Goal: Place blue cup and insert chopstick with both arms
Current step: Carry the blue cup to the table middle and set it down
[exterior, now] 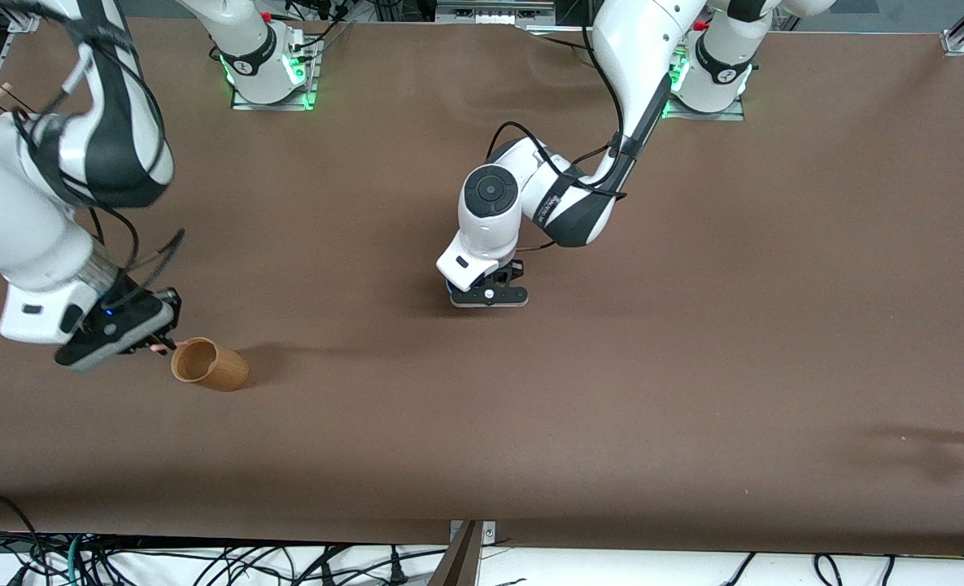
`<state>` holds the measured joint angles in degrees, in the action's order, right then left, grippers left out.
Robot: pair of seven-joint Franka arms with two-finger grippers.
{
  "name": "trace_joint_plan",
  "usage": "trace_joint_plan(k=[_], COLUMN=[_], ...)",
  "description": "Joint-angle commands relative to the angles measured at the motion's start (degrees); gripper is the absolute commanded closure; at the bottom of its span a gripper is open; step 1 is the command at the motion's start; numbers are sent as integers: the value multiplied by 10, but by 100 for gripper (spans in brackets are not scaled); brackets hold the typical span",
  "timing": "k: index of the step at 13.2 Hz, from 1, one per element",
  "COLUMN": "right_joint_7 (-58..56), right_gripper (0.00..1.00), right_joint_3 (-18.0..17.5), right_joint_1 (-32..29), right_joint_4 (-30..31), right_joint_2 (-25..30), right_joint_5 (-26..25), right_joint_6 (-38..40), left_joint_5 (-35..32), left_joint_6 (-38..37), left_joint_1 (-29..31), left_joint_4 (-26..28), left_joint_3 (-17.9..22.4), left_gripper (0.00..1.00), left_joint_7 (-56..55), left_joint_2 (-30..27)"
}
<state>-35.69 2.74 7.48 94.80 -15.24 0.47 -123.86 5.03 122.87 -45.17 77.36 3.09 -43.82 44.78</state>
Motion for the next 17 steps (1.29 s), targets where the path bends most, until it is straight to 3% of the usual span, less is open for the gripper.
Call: trace_joint_plan(k=[1,2,3,5,7,10,12,14,17], right_joint_7=[-9,-9,-8,-5,-2,24,68,132,259], right_gripper=[100,100,100,100,100,100,100,100,100], right_joint_3=[-10,-12,-12,-14,-23,-35,-39,-38,-38], right_joint_1=[-4,-4,-4,-4,-4,2,31,67,137], right_joint_4=[-8,-19,-30,-39,-38,-38,-39,-39,-40], right_joint_2=[34,36,36,35,33,32,31,28,15], right_joint_5=[1,1,2,5,20,27,27,26,24], right_joint_6=[54,74,95,108,108,108,108,106,100], left_joint_5=[4,4,2,8,10,5,8,14,36], left_joint_6=[-15,-16,-17,-46,-117,-169,-221,-256,-299], left_joint_1=[-4,-4,-1,5,24,51,84,152,261], left_joint_4=[-24,-24,-24,-24,-27,-27,-61,-79,-54], left_joint_3=[7,7,8,11,27,74,99,99,99], left_gripper=[57,40,0,0,0,0,0,0,0], left_joint_7=[-9,-7,-5,7,92,171,244,296,351], left_joint_2=[9,5,0,-33,-69,-126,-144,-171,-230])
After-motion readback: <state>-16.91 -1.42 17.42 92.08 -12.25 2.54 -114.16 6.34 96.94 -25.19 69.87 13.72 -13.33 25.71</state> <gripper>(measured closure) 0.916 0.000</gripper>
